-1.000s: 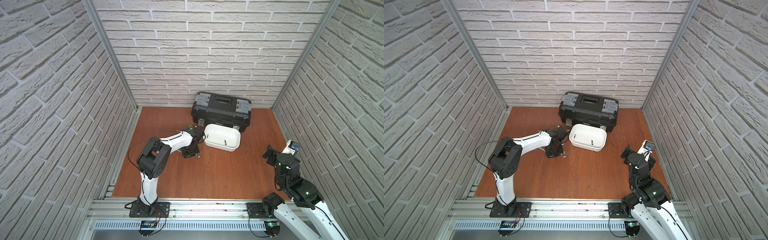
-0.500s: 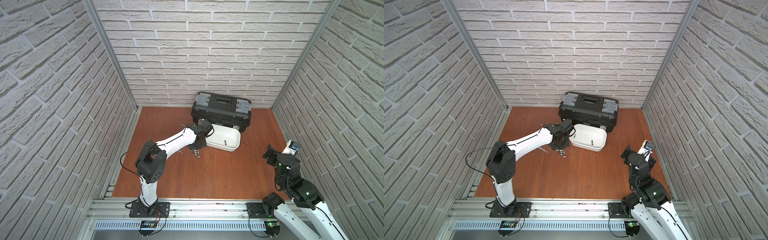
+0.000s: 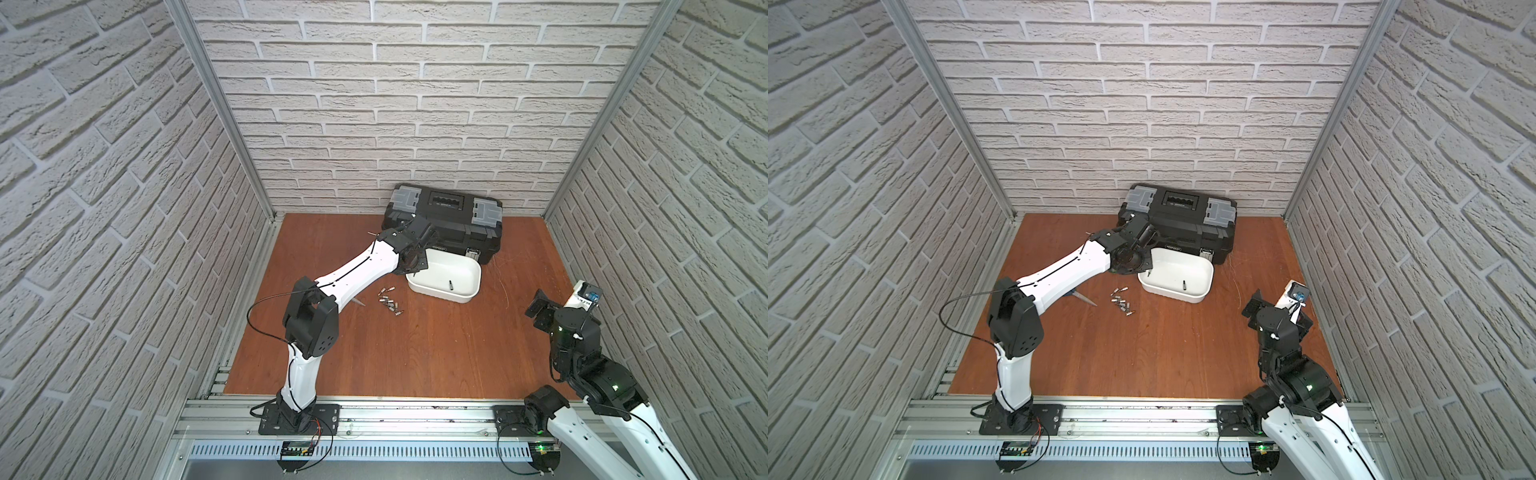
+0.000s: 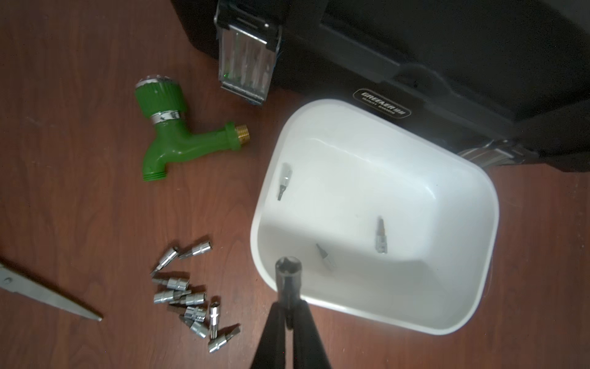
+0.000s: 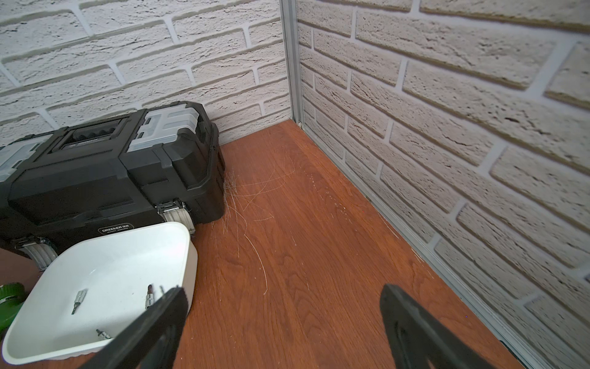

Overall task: Put the bit on the desktop into the storage box
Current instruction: Place the screwdriver bit in the storage box.

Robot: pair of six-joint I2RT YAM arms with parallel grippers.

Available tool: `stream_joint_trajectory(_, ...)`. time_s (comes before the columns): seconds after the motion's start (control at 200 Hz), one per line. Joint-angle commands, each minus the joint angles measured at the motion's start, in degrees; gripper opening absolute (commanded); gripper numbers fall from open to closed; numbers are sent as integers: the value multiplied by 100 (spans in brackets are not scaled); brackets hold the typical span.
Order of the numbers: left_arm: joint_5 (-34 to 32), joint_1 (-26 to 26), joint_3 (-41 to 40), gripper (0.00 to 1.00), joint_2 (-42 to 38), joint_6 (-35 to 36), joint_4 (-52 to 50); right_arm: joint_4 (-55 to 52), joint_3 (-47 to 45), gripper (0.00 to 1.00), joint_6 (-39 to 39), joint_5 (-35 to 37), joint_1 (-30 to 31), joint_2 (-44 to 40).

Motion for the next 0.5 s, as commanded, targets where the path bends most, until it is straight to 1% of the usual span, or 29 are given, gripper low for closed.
stream_joint_trajectory(0.0, 319, -11, 345, 1, 406, 195, 162, 161, 32, 98, 39, 60, -19, -12)
stream_joint_trajectory(0.225, 712, -6, 957, 1, 1050, 414, 194, 166, 64, 98, 4, 58, -20, 41)
stream_joint_trajectory(0.495, 945, 57, 1169, 3, 1449, 365, 186, 157, 107, 98, -26, 75, -21, 32)
